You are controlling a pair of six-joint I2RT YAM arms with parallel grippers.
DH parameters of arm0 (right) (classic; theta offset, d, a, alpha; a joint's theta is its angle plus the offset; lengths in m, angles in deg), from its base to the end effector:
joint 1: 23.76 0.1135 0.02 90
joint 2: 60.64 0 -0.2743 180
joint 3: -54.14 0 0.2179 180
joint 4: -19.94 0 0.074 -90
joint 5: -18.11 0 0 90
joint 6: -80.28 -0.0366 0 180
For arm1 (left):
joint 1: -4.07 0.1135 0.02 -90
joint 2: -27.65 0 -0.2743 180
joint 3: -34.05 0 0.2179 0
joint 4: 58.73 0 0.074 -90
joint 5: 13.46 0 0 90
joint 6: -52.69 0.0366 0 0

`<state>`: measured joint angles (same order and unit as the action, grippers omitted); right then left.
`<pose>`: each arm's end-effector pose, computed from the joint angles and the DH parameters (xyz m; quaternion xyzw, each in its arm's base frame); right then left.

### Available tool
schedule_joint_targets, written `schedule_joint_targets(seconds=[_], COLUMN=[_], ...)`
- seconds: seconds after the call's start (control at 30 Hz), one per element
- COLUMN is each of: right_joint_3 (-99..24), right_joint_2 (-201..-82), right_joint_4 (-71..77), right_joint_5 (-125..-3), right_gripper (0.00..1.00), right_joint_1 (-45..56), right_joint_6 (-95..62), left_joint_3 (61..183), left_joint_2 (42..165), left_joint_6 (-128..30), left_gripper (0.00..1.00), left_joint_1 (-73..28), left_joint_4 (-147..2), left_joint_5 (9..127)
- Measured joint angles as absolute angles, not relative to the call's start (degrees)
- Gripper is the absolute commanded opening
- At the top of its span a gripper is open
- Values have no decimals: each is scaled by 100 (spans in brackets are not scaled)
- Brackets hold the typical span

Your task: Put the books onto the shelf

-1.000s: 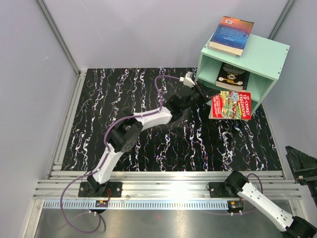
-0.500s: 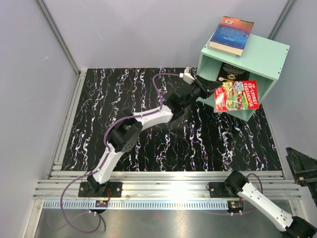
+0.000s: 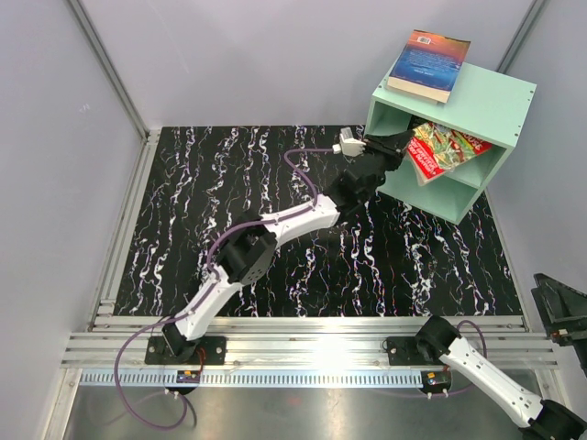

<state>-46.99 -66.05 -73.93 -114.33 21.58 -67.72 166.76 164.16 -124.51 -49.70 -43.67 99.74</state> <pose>-0.1046 -0.1410 0.3594 0.3299 0.6158 0.3692 0.6129 0.3320 -0.4287 0.3089 -0.3276 0.5504 -0.6712 0.3732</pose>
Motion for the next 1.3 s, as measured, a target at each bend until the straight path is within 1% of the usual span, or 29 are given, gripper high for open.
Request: schedule_joint_targets(seconds=[0.13,0.4,0.57,0.63,0.67,0.7,0.77,0.8,0.87,0.97,1.0,1.1,1.2,1.3], right_joint_3=[-4777,-5016,-5048,-5035,-5029,-5027,-4996,-4976,-4906,-4788,-4756,-4646,-4565,-4522], right_joint_2=[-6605,-6605,-6585,-6548,-6520,-6496,-6439,-6417,-6362,-6327,-6327,-6308,-6257,-6233], right_joint_4=[-7391,-7391,-7391,-7391,-7393,-7391,-7391,-7391,-7391,-7393,-7391,-7391,-7393,-7391], right_joint_5=[-11422,-11422,-11411,-11389,-11382,-11380,-11380,-11380,-11380,-11380,-11380,-11382,-11378,-11376], right_gripper=[100,100,100,100,100,100,100,100,100,100,100,100,100,100], right_joint_1=[2158,2163,2165,2167,2169,2172,2174,2174,2176,2183,2183,2189,2198,2202], right_joint_6=[-6877,-7019,-7086,-7110,-7126,-7143,-7169,-7183,-7213,-7255,-7272,-7325,-7364,-7388], left_joint_3=[17476,17966,19072,19271,19303,19330,19340,19362,19371,19371,19371,19284,18814,18121], left_joint_2=[16818,17069,17594,17707,17736,17769,17843,17893,17972,18051,18051,18046,17880,17454], left_joint_6=[-12679,-12971,-12993,-12993,-12991,-12969,-12869,-12853,-12836,-12902,-12880,-12823,-12714,-12580], left_gripper=[0,0,0,1,12,20,42,58,76,96,98,99,99,99], left_joint_1=[-5053,-5255,-5427,-5493,-5506,-5537,-5576,-5582,-5576,-5532,-5517,-5469,-5451,-5447], left_joint_4=[-4677,-5547,-6002,-6106,-6135,-6146,-6137,-6115,-6085,-5844,-5774,-5505,-5073,-4937], left_joint_5=[10553,12020,12803,12999,13063,13126,13203,13238,13244,13220,13198,13141,12991,12809])
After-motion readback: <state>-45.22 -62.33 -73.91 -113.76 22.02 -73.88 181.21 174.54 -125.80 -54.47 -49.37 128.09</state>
